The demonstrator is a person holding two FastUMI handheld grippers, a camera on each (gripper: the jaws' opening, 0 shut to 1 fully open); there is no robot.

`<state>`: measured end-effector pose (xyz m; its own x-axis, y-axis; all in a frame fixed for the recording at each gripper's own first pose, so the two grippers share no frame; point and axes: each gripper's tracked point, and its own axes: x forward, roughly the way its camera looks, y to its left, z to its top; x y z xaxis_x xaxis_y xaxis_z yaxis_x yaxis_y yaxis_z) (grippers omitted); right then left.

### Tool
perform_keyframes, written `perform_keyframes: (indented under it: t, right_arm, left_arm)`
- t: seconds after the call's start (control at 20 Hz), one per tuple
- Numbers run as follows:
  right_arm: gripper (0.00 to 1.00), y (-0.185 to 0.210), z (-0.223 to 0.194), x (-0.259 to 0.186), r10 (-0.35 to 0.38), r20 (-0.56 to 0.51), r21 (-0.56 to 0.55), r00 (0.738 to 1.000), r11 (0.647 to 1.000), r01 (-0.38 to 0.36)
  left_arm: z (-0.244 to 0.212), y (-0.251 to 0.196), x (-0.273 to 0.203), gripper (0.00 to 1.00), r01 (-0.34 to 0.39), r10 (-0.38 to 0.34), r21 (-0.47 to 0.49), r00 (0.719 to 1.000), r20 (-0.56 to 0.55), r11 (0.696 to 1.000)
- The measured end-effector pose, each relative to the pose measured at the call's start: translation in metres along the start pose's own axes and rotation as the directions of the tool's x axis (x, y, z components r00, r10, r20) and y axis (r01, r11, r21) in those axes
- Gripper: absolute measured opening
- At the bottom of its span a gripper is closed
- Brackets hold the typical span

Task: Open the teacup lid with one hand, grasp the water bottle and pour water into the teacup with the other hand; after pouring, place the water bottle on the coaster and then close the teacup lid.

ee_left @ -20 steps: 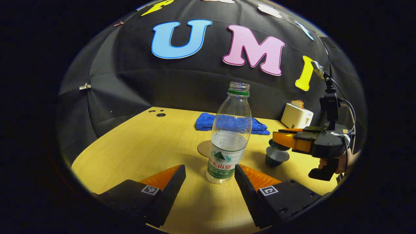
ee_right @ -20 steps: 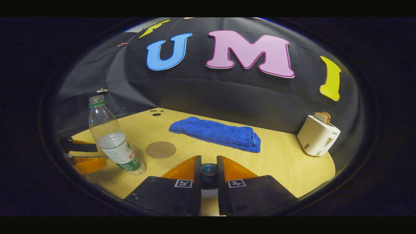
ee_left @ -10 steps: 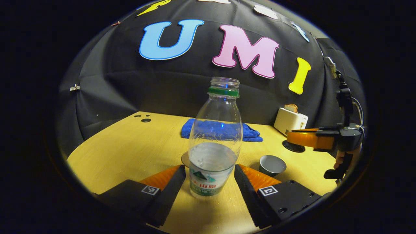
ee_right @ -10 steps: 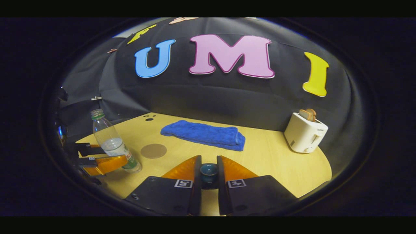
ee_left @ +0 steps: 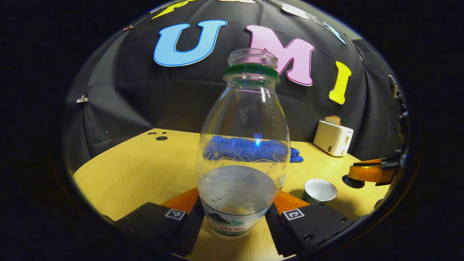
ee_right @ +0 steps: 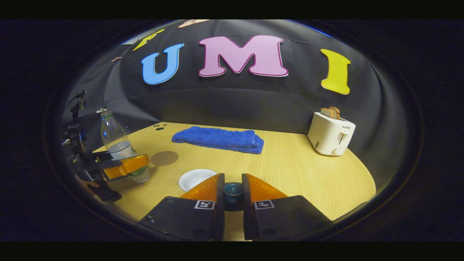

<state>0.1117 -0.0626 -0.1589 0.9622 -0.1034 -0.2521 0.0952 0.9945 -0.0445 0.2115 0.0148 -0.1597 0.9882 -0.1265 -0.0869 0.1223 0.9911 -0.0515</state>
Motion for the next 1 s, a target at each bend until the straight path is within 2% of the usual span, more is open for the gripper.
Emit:
perform_keyframes:
  t: [0.05,0.1,0.15,0.2,0.3,0.35,0.4,0.45,0.5,0.55,0.6,0.7,0.8,0.85,0.9,0.95,1.0]
  right_arm:
    - [0.29,-0.001,-0.002,-0.001,0.002,-0.003,0.001,1.000,1.000,-0.002]
    - [0.24,-0.001,-0.003,-0.001,0.004,-0.004,0.005,1.000,1.000,-0.004]
    - [0.24,-0.002,-0.003,-0.001,0.005,-0.004,0.009,1.000,1.000,-0.005]
    - [0.29,-0.004,-0.002,-0.002,0.004,-0.002,0.010,1.000,1.000,-0.004]
    - [0.19,-0.011,-0.001,-0.002,-0.007,0.000,0.000,1.000,1.000,0.007]
    - [0.24,-0.015,0.000,-0.003,-0.011,0.005,-0.007,1.000,1.000,0.011]
    - [0.24,-0.019,0.001,-0.003,-0.016,0.009,-0.010,1.000,1.000,0.016]
    - [0.29,-0.025,0.000,-0.003,-0.020,0.008,-0.010,1.000,1.000,0.021]
    - [0.24,-0.029,-0.001,-0.004,-0.024,0.007,-0.007,1.000,1.000,0.024]
    - [0.29,-0.034,-0.001,-0.005,-0.030,0.008,-0.005,1.000,1.000,0.030]
    - [0.29,-0.038,-0.001,-0.006,-0.038,0.014,-0.007,0.999,0.999,0.038]
    - [0.24,-0.048,0.001,-0.008,-0.053,0.028,-0.014,0.998,0.998,0.053]
    - [0.19,-0.059,0.000,-0.010,-0.065,0.024,-0.012,0.998,0.998,0.065]
    - [0.29,-0.066,0.000,-0.012,-0.074,0.028,-0.010,0.997,0.997,0.074]
    - [0.28,-0.072,0.000,-0.013,-0.083,0.030,-0.011,0.996,0.996,0.083]
    - [0.19,-0.079,-0.001,-0.016,-0.092,0.030,-0.009,0.995,0.996,0.093]
    - [0.22,-0.083,-0.002,-0.018,-0.101,0.032,-0.006,0.994,0.995,0.101]
  left_arm:
    - [-0.001,0.000,0.000,0.80,-0.003,0.003,0.014,1.000,-0.004,1.000]
    - [0.000,0.000,0.001,0.80,-0.008,0.008,0.026,1.000,-0.005,1.000]
    - [0.000,0.000,0.001,0.73,-0.015,0.015,0.036,1.000,-0.007,0.999]
    - [0.000,-0.001,0.000,0.77,-0.025,0.025,0.060,1.000,-0.015,0.998]
    - [0.002,0.004,-0.001,0.76,-0.058,0.062,0.149,0.998,-0.022,0.987]
    - [0.007,0.007,-0.001,0.80,-0.072,0.076,0.197,0.997,-0.014,0.978]
    - [0.011,0.007,0.001,0.76,-0.078,0.082,0.240,0.997,-0.008,0.968]
    - [0.014,0.007,0.002,0.76,-0.087,0.093,0.296,0.996,-0.004,0.951]
    - [0.016,0.008,0.003,0.76,-0.091,0.100,0.336,0.995,-0.010,0.937]
    - [0.016,0.008,0.005,0.76,-0.092,0.107,0.378,0.994,-0.018,0.921]
    - [0.018,0.009,0.009,0.76,-0.098,0.116,0.422,0.993,-0.017,0.901]
    - [0.019,0.010,0.015,0.76,-0.108,0.140,0.514,0.990,-0.024,0.851]
    - [0.020,0.008,0.019,0.76,-0.112,0.164,0.610,0.986,-0.030,0.785]
    - [0.021,0.007,0.022,0.76,-0.108,0.169,0.654,0.985,-0.032,0.749]
    - [0.023,0.005,0.025,0.76,-0.102,0.175,0.716,0.984,-0.029,0.690]
    - [0.023,0.001,0.027,0.76,-0.095,0.177,0.763,0.984,-0.027,0.640]
    - [0.023,-0.003,0.029,0.76,-0.087,0.178,0.803,0.984,-0.024,0.590]
